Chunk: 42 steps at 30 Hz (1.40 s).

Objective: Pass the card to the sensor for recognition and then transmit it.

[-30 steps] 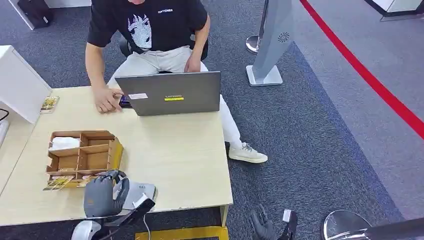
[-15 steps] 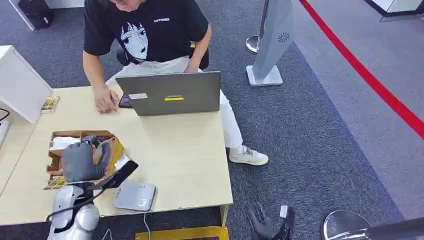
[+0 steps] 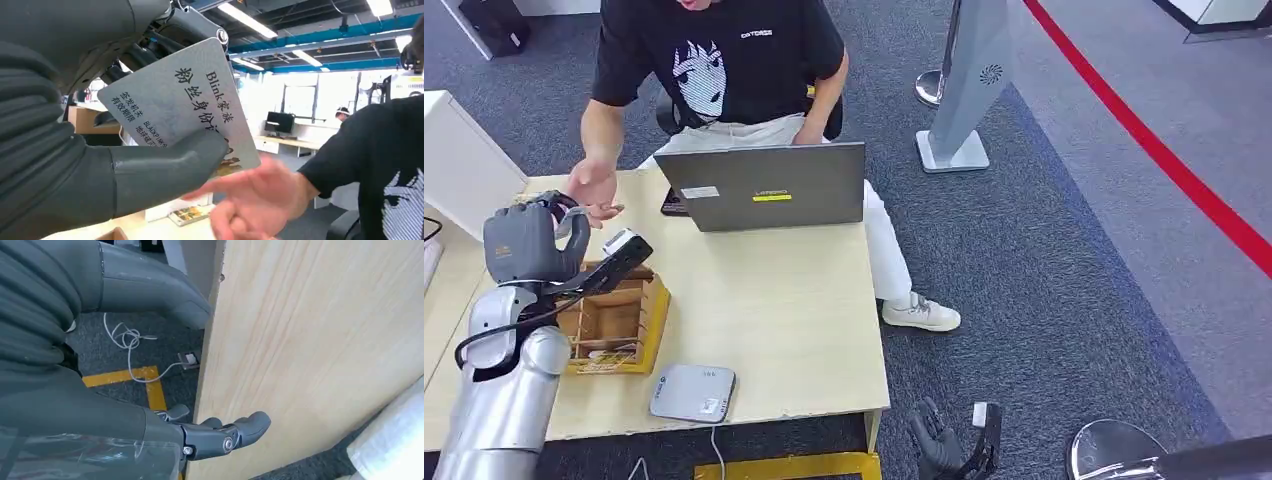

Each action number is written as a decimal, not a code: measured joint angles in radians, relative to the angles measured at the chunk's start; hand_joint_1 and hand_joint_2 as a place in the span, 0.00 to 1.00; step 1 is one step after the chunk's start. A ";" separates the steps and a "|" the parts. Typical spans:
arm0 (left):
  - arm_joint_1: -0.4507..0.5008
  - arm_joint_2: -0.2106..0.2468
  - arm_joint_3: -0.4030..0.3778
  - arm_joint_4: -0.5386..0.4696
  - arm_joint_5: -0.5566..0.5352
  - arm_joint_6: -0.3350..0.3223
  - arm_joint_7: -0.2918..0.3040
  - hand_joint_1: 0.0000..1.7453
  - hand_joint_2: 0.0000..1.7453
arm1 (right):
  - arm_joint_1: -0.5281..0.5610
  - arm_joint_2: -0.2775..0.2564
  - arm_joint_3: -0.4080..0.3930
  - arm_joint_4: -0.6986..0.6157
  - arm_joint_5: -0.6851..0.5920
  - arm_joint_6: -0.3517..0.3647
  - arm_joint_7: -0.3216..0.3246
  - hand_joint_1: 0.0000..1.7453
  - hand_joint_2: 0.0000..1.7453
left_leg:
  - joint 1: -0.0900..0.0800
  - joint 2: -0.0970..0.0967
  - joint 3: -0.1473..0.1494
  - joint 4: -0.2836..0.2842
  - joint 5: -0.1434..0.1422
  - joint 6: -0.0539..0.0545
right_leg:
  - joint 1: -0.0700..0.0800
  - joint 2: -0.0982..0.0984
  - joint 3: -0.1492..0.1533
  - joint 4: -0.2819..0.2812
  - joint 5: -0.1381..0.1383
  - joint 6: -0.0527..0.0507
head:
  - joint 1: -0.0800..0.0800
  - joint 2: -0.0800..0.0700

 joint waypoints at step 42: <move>0.469 0.041 -0.207 -0.373 -0.200 -0.070 -0.057 0.00 1.00 | 0.033 -0.002 -0.009 0.000 -0.047 0.024 -0.065 0.00 1.00 | 0.000 0.001 -0.001 0.000 -0.003 0.002 | 0.000 0.002 -0.001 -0.001 -0.002 0.002 | 0.000 0.000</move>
